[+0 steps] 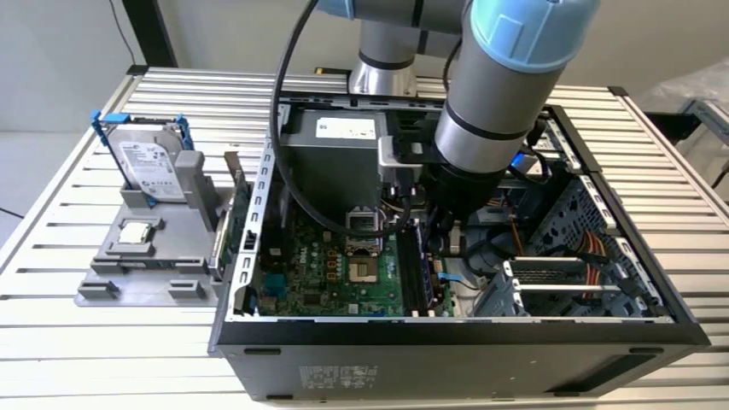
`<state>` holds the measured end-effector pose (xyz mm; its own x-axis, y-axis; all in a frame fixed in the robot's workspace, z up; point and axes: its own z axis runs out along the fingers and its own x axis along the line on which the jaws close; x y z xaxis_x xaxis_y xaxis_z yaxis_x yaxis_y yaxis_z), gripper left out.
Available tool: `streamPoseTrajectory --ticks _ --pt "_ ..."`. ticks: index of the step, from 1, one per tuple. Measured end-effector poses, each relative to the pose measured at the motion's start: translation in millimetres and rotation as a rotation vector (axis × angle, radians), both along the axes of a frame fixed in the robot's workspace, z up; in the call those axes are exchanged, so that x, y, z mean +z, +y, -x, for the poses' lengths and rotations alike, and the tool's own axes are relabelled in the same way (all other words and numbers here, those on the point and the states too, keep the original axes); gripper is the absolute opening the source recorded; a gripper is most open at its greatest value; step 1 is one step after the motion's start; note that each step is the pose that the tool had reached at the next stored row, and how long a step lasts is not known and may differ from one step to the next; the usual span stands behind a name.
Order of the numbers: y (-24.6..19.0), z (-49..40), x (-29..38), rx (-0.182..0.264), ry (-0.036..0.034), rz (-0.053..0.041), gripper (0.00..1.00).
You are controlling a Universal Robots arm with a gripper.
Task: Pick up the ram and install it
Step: 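Press down the ram until it locks into place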
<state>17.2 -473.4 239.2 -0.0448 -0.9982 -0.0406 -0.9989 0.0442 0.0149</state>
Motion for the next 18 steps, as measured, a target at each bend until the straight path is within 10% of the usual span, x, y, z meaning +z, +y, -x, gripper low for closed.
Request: streamPoseTrajectory --ticks 18 --pt "0.0 0.0 -11.9 -0.003 0.0000 0.0020 0.00"
